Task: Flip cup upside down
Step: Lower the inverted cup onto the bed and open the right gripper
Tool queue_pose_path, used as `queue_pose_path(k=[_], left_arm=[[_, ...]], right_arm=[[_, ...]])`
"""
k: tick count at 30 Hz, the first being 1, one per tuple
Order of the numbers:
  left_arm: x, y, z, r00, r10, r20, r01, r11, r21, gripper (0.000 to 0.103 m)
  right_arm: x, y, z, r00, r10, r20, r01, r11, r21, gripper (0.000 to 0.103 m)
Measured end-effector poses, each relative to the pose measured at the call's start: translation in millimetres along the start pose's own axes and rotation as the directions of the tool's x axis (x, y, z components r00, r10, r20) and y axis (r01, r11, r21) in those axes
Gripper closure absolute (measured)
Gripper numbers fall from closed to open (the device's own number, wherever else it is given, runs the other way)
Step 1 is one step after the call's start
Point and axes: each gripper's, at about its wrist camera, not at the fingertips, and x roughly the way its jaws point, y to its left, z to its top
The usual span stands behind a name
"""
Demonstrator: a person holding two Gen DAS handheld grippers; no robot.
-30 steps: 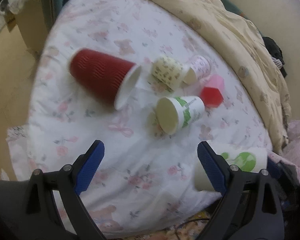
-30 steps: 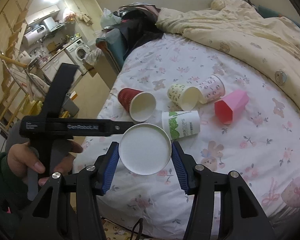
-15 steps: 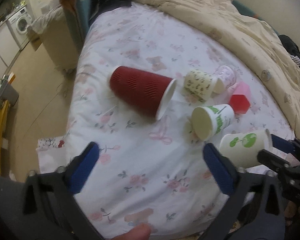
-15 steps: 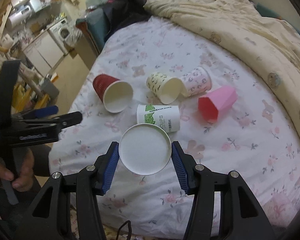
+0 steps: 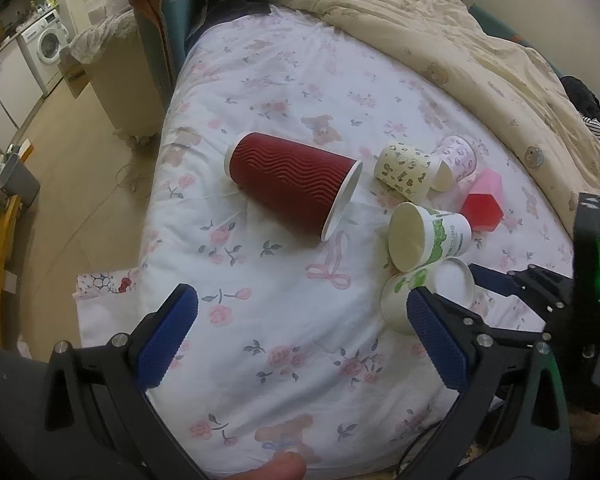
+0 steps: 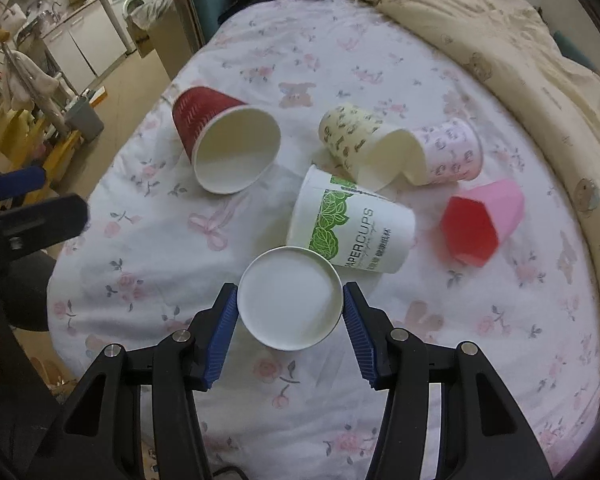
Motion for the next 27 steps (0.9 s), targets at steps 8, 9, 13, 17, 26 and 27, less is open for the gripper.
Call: queue_pose_path(k=[8, 9, 13, 17, 26, 27], left_arm=[[0.1, -9.8, -1.5, 1.0, 0.002, 0.005, -0.003, 1.0, 0.024, 0.0], [-0.6, -10.8, -1.6, 1.0, 0.004, 0.01, -0.005, 1.0, 0.028, 0.0], [-3.9, -8.9, -1.4, 1.0, -0.001, 0.028, 0.0, 1.0, 0.022, 0.0], [-10.7, -4.4, -0.6, 0.998, -0.013, 0.057, 0.013, 1.0, 0.006, 0.0], [-42.7, 3.0, -10.5, 0.989, -0.032, 0.142, 0.034, 0.999, -0.015, 0.0], [-47.2, 2.5, -14.1, 0.987, -0.031, 0.155, 0.033, 0.999, -0.01, 0.0]], right_arm=[[7.9, -12.4, 2.9, 0.997, 0.075, 0.004, -0.075, 0.994, 0.083, 0.044], [9.0, -12.9, 2.9, 0.997, 0.078, 0.0, -0.078, 0.993, 0.089, 0.044], [5.7, -14.6, 2.9, 0.994, 0.112, 0.014, -0.113, 0.987, 0.114, 0.032], [-9.4, -13.4, 3.4, 0.992, 0.103, 0.071, -0.111, 0.987, 0.116, 0.01], [-93.1, -32.4, -15.1, 0.961, 0.028, 0.274, -0.098, 0.964, 0.247, 0.001], [-103.5, -33.3, -20.2, 0.955, 0.003, 0.297, -0.084, 0.962, 0.26, 0.0]])
